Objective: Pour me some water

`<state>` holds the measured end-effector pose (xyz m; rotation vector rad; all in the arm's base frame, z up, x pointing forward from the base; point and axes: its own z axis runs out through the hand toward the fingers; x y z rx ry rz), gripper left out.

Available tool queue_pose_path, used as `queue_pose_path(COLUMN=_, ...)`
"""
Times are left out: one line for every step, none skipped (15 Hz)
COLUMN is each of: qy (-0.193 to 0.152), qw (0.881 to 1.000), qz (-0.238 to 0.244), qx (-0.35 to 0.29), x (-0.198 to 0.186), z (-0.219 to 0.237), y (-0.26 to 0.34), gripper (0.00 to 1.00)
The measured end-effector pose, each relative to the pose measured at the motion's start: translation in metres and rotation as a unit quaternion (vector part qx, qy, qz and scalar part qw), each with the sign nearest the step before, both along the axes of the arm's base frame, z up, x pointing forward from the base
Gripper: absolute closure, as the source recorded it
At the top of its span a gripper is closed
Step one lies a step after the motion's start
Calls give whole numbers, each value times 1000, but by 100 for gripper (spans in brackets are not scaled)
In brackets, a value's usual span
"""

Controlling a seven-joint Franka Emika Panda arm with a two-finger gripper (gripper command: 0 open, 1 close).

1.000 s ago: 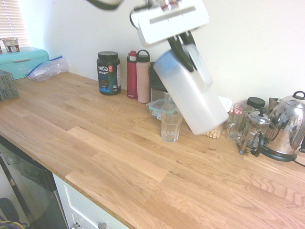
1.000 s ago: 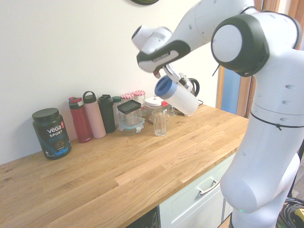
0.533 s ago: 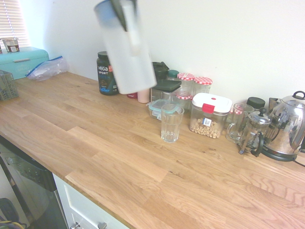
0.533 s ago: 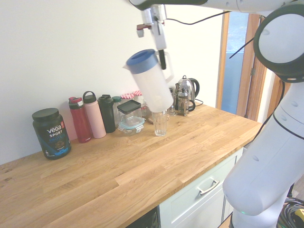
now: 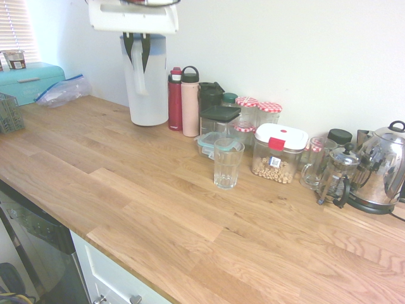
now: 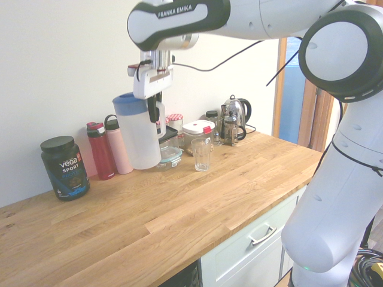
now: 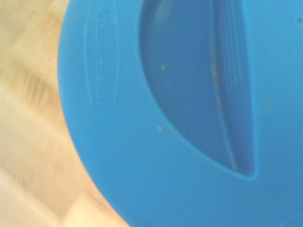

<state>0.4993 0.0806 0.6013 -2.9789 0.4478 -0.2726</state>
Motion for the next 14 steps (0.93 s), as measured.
queue_pose_path(qy=-5, qw=1000, qz=-26, qx=12, x=-1, z=-21, y=3, gripper=100)
queue_pose_path(qy=-12, qw=998, qz=-52, qx=22, x=-2, z=-39, y=5, gripper=100)
queue_pose_path(qy=-21, qw=996, qz=-78, qx=29, x=-6, z=-56, y=9, gripper=100)
queue_pose_path(qy=-32, qw=993, qz=-104, qx=35, x=-10, z=-69, y=14, gripper=100)
queue_pose_path(qy=-44, qw=990, qz=-127, qx=43, x=-14, z=-78, y=19, gripper=100)
queue_pose_path(qy=-58, qw=986, qz=-150, qx=49, x=-19, z=-84, y=25, gripper=100)
queue_pose_path(qy=-74, qw=981, qz=-171, qx=50, x=-23, z=-91, y=32, gripper=100)
queue_pose_path(qy=-88, qw=977, qz=-189, qx=46, x=-27, z=-98, y=37, gripper=100)
queue_pose_path(qy=-95, qw=974, qz=-204, qx=36, x=-31, z=-105, y=42, gripper=100)
queue_pose_path(qy=-94, qw=972, qz=-214, qx=25, x=-34, z=-110, y=44, gripper=100)
queue_pose_path(qy=-91, qw=971, qz=-220, qx=18, x=-36, z=-114, y=46, gripper=100)
queue_pose_path(qy=-86, qw=971, qz=-224, qx=13, x=-39, z=-116, y=46, gripper=100)
queue_pose_path(qy=-83, qw=970, qz=-228, qx=10, x=-41, z=-115, y=45, gripper=100)
queue_pose_path(qy=-80, qw=970, qz=-230, qx=8, x=-43, z=-113, y=45, gripper=100)
